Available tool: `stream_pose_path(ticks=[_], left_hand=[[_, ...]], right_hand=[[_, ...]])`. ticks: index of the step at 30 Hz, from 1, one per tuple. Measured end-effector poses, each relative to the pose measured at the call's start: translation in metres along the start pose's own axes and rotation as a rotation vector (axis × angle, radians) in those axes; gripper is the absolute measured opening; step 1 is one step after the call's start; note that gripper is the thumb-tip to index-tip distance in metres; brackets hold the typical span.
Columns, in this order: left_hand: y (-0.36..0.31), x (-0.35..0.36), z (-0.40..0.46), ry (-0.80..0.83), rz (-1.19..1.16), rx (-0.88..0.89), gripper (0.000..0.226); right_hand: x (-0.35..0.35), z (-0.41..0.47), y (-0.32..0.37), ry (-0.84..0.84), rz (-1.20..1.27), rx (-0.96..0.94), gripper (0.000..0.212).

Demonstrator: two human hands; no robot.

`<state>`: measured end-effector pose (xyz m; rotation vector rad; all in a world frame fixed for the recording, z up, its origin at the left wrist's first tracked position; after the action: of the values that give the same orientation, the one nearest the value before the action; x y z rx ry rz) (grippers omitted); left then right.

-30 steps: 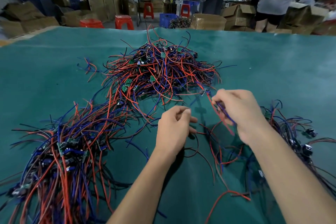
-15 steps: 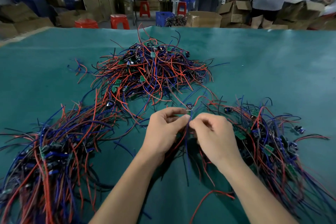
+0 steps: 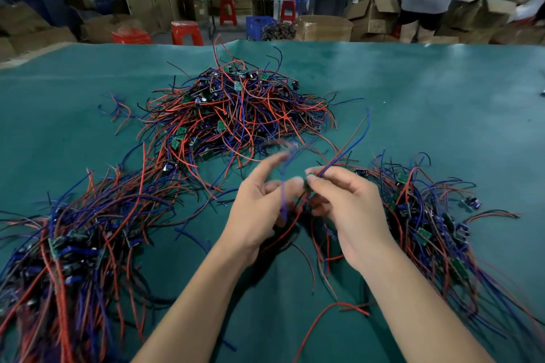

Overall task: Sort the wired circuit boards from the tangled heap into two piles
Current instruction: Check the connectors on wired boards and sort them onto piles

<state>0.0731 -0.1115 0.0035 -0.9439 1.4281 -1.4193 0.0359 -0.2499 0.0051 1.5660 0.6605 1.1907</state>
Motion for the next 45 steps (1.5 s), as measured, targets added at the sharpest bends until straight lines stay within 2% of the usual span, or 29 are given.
stream_pose_path(ticks=[2, 4, 7, 9, 14, 19, 23, 26, 29, 32, 36, 40, 45], left_hand=[[-0.001, 0.001, 0.001, -0.008, -0.041, -0.007, 0.060], [0.000, 0.000, 0.001, -0.044, -0.069, -0.054, 0.061], [0.002, -0.002, 0.000, -0.080, -0.037, -0.068, 0.021], [0.003, 0.001, -0.001, -0.026, -0.023, -0.044, 0.013], [-0.001, 0.006, -0.002, 0.151, -0.052, -0.046, 0.032], [0.001, 0.007, -0.004, 0.264, -0.104, -0.023, 0.019], [0.005, 0.003, 0.000, 0.144, -0.059, -0.026, 0.003], [0.008, 0.002, 0.003, 0.078, -0.079, -0.051, 0.011], [0.009, 0.003, 0.003, 0.076, 0.002, -0.037, 0.017], [0.011, 0.003, 0.002, 0.109, 0.143, -0.020, 0.008], [0.010, 0.004, 0.000, 0.175, 0.205, 0.004, 0.020], [0.006, 0.005, 0.000, 0.201, 0.278, 0.058, 0.019], [0.002, 0.008, -0.002, 0.262, 0.270, 0.076, 0.019]], right_hand=[[-0.002, 0.002, 0.005, -0.050, 0.068, -0.004, 0.014], [-0.004, 0.003, 0.010, -0.101, 0.171, -0.001, 0.020], [-0.005, 0.003, 0.014, -0.104, 0.323, 0.030, 0.034], [-0.004, 0.002, 0.014, -0.026, 0.351, 0.062, 0.030], [-0.001, 0.001, 0.011, 0.063, 0.232, 0.035, 0.016], [-0.002, 0.001, 0.010, 0.106, 0.186, 0.046, 0.009], [-0.003, 0.003, 0.010, 0.105, 0.080, 0.018, 0.019], [-0.003, 0.004, 0.009, 0.106, 0.009, -0.032, 0.011], [-0.004, 0.005, 0.005, 0.109, 0.003, -0.055, 0.012], [-0.007, 0.007, 0.006, 0.104, -0.061, -0.114, 0.018], [-0.015, 0.011, 0.012, 0.063, -0.308, -0.270, 0.015], [-0.027, 0.011, 0.026, -0.101, -0.533, -0.503, 0.014], [-0.050, 0.014, 0.048, -0.317, -0.438, -0.624, 0.012]])
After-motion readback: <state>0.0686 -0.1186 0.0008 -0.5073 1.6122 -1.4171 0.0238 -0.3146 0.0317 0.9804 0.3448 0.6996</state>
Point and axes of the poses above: each hand's wrist, its own z-axis towards the middle knuckle, its own x-axis out of the palm, y = z × x, the point moved 4 cm from there along z, towards the middle knuckle, and after that the axes turned 12 degrees about z, right-handed, at the moved point
